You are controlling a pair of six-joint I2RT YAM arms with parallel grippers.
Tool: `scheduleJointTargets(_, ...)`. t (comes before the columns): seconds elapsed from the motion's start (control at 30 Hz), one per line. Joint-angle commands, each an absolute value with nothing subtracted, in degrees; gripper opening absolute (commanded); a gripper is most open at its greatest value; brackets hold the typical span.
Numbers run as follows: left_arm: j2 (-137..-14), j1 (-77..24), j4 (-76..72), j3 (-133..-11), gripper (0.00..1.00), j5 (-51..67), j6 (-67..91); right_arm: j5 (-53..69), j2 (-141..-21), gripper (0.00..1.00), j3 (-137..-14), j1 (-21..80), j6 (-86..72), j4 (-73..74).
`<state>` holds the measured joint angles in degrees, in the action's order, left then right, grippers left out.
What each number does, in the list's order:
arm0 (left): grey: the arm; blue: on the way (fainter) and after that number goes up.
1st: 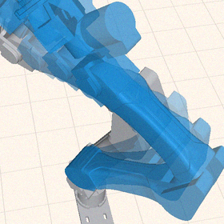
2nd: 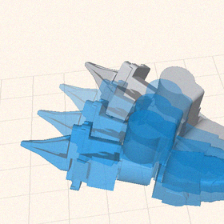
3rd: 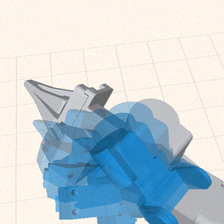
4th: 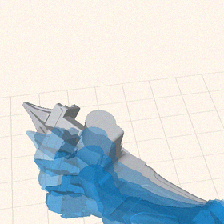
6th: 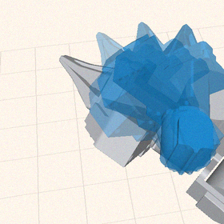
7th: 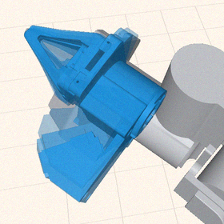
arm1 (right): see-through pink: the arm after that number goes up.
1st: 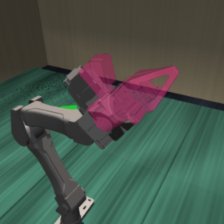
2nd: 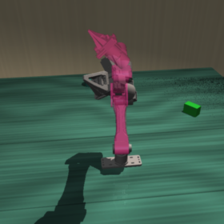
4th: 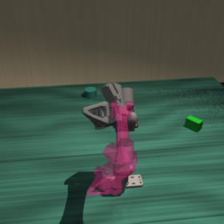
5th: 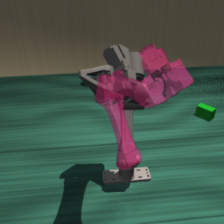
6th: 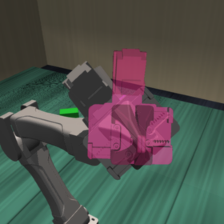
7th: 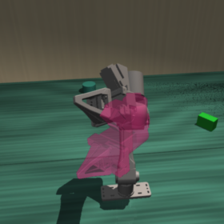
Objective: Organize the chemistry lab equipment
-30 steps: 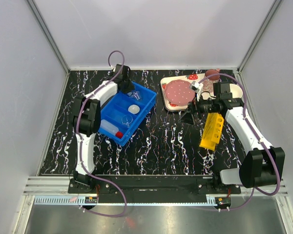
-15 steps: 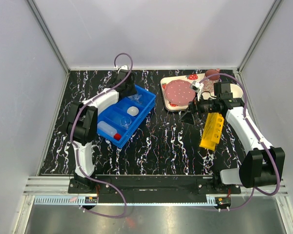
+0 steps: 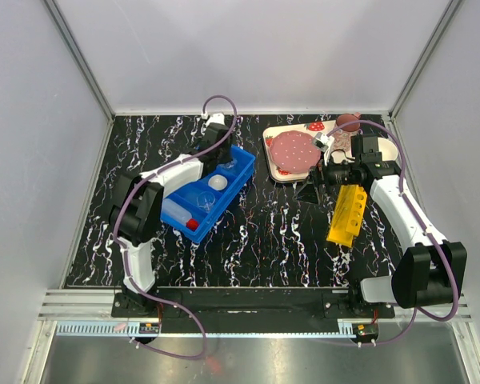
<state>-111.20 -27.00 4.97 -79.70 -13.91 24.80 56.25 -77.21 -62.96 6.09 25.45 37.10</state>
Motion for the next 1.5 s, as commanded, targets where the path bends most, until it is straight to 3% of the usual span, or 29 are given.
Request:
scheduleJointTargets(0.0, -106.1, -29.4, 1.2, -78.1, 0.15, -19.9, 21.0, 57.1, -75.9, 1.00, -62.8, 5.6, 25.2, 36.0)
scheduleJointTargets(0.1, -104.7, -30.5, 0.4, -76.2, 0.16, -21.5, 20.2, 57.0, -76.2, 1.00, -62.8, 5.6, 25.3, 36.0)
scheduleJointTargets(0.37, -101.2, -31.7, 0.7, -73.6, 0.41, -23.2, 19.3, 56.6, -76.2, 1.00, -62.7, 5.2, 25.5, 35.9)
scheduleJointTargets(0.67, -94.1, -31.7, 3.9, -73.2, 0.62, -19.8, 18.3, 55.2, -74.9, 1.00, -62.1, 4.6, 26.8, 35.9)
scheduleJointTargets(0.9, -79.9, -30.0, 10.4, -69.6, 0.91, -16.2, 15.9, 49.4, -70.7, 1.00, -65.6, 4.7, 28.5, 38.6)
scheduleJointTargets(0.93, -78.0, -28.7, 11.2, -68.1, 0.99, -15.6, 16.2, 47.2, -70.1, 1.00, -66.4, 4.7, 28.8, 39.5)
scheduleJointTargets(1.17, -60.6, -15.6, 18.5, -59.1, 0.99, 3.5, 23.1, 31.8, -67.1, 1.00, -75.1, 4.5, 20.9, 41.2)
scheduleJointTargets(1.3, -51.0, -11.9, 26.0, -57.7, 0.99, 5.9, 22.9, 17.7, -64.2, 1.00, -79.1, 4.6, 5.5, 35.7)
scheduleJointTargets(1.47, -43.4, -11.2, 35.0, -61.1, 0.99, 5.4, 21.7, 0.3, -59.4, 1.00, -81.8, 4.5, -1.9, 31.2)
